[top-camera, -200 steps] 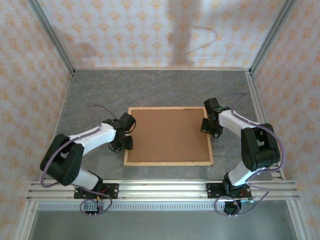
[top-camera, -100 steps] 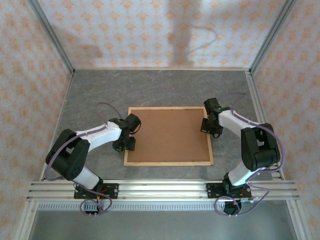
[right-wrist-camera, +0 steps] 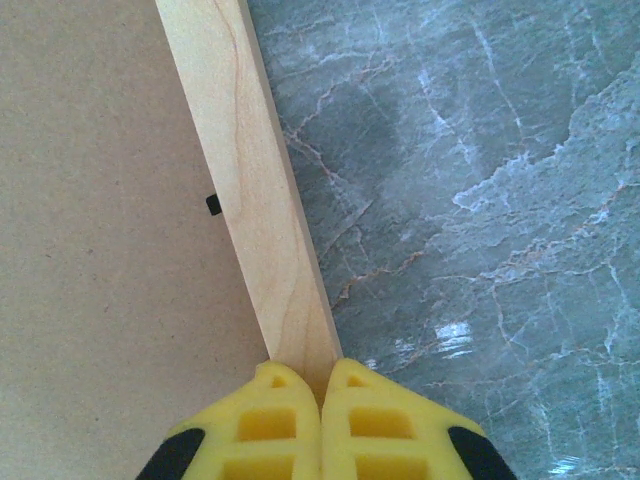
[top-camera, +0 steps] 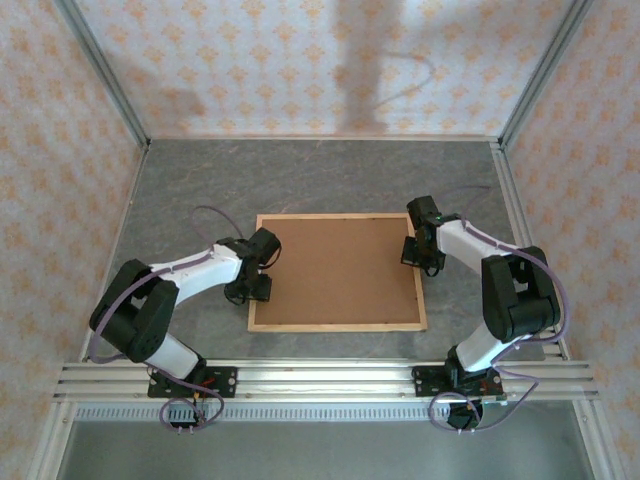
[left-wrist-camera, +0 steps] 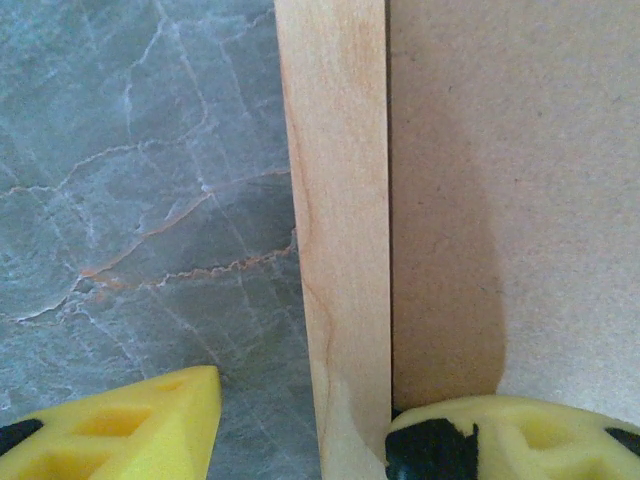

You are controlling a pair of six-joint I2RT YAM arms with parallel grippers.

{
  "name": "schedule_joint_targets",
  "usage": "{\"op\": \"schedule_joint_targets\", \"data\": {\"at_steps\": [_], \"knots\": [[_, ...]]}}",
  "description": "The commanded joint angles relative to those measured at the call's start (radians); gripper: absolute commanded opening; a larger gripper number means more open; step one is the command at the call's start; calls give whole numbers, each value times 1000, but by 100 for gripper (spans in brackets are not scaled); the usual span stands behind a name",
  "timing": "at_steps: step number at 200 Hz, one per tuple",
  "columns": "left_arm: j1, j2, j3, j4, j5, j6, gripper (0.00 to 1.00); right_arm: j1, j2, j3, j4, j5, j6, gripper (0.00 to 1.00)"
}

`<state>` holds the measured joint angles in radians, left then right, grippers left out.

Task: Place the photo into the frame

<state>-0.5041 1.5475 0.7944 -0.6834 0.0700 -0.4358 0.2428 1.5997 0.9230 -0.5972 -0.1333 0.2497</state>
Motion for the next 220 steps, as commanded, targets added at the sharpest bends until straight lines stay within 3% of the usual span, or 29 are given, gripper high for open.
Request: {"op": "schedule_joint_targets", "data": {"at_steps": [1, 117, 138, 193, 208, 220], "knots": [[-47, 76, -52, 291, 251, 8, 60, 28, 36, -6, 4, -53, 27, 0], [-39, -8, -41, 299, 230, 8, 66, 43, 40, 0, 8, -52, 41, 0], [-40, -56, -28, 259, 153, 14, 67, 45, 40, 6, 10, -53, 48, 0], [-40, -163, 42, 109, -195, 5, 73, 48, 52, 37, 58, -81, 94, 0], [-40, -171, 62, 107, -203, 27, 74, 50, 68, 60, 76, -90, 110, 0], [-41, -190, 61, 154, -138, 58, 74, 52, 83, 79, 102, -100, 126, 0]]}}
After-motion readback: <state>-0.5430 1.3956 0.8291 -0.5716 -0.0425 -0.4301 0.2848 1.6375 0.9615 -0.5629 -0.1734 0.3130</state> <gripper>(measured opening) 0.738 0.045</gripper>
